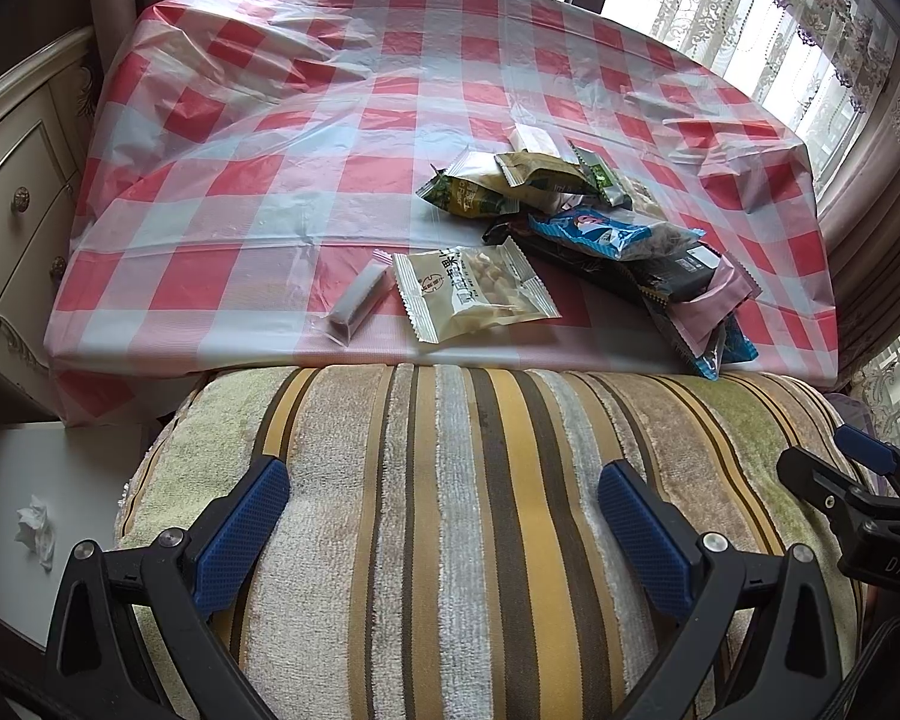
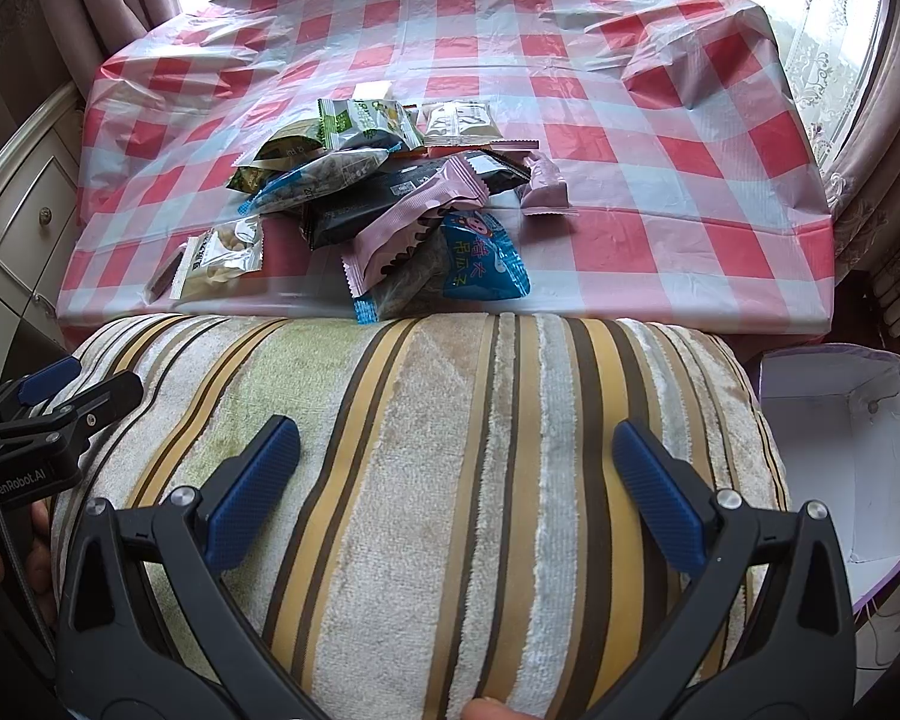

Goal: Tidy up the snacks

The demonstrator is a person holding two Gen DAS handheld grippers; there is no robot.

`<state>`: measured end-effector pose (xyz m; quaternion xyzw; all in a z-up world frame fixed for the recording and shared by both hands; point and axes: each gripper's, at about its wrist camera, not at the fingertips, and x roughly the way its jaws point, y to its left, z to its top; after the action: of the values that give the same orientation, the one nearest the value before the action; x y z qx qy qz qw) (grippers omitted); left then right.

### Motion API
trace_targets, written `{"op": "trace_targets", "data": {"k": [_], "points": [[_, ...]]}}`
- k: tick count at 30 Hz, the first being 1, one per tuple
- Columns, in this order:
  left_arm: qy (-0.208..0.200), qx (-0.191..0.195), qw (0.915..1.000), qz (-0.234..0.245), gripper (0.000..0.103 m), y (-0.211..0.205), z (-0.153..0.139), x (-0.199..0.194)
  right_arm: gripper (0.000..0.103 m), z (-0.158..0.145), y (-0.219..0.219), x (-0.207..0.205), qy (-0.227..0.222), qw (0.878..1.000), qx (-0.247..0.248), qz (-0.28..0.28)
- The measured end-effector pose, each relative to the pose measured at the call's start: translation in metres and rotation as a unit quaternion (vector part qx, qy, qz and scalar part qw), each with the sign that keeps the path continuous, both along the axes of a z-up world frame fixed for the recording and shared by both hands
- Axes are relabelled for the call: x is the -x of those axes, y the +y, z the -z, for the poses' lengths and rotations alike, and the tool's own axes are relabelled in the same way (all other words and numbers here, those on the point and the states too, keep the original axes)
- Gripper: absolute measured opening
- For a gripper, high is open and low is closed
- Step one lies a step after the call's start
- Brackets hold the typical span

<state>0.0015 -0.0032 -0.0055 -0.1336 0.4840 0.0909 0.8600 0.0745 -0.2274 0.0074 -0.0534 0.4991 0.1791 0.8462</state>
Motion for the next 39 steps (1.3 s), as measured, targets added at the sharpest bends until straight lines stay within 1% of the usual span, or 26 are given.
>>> {"op": "trace_targets", "data": {"k": [12,16,21,22,24,27,29,31,35,36,38,39], "points": [[-0.001,0.002,1.0000,0.000,0.103,0.000,0.000,0.000,0.103,0.000,0.000,-0.004,0.005,1.000,-0.002,-0.005],[-0.001,0.013,0.9999,-0.001,0.103,0.003,-0.001,-0.004,0.103,0.001,-0.002,-0.009,0.013,1.000,-0.014,-0.023],[0.000,0.023,0.9997,-0.005,0.103,0.009,0.001,-0.010,0.103,0.002,0.000,-0.018,0.015,0.999,-0.014,-0.048],[0.001,0.024,0.9997,-0.006,0.103,0.010,0.002,-0.012,0.103,0.003,0.000,-0.022,0.019,0.999,-0.017,-0.048],[0.001,0.029,0.9995,-0.013,0.103,0.015,0.003,-0.017,0.103,0.005,-0.001,-0.030,0.025,0.999,-0.021,-0.030],[0.004,0.036,0.9991,-0.023,0.103,0.023,0.007,-0.026,0.103,0.007,0.002,-0.039,0.028,0.999,-0.012,-0.014],[0.005,0.043,0.9986,-0.031,0.103,0.030,0.009,-0.032,0.103,0.009,0.005,-0.044,0.028,0.999,-0.008,-0.014],[0.004,0.054,0.9977,-0.040,0.099,0.037,0.012,-0.038,0.103,0.011,0.006,-0.050,0.029,0.999,-0.014,-0.014],[0.014,0.067,0.9957,-0.062,0.085,0.053,0.019,-0.052,0.103,0.013,0.006,-0.060,0.034,0.999,-0.038,-0.003],[0.017,0.070,0.9952,-0.066,0.083,0.057,0.021,-0.055,0.103,0.013,0.006,-0.063,0.035,0.998,-0.043,0.000],[0.020,0.079,0.9940,-0.072,0.073,0.062,0.023,-0.060,0.103,0.013,0.005,-0.067,0.035,0.998,-0.055,0.005],[0.018,0.085,0.9936,-0.073,0.072,0.064,0.024,-0.062,0.103,0.013,0.005,-0.068,0.035,0.997,-0.062,0.007]]}}
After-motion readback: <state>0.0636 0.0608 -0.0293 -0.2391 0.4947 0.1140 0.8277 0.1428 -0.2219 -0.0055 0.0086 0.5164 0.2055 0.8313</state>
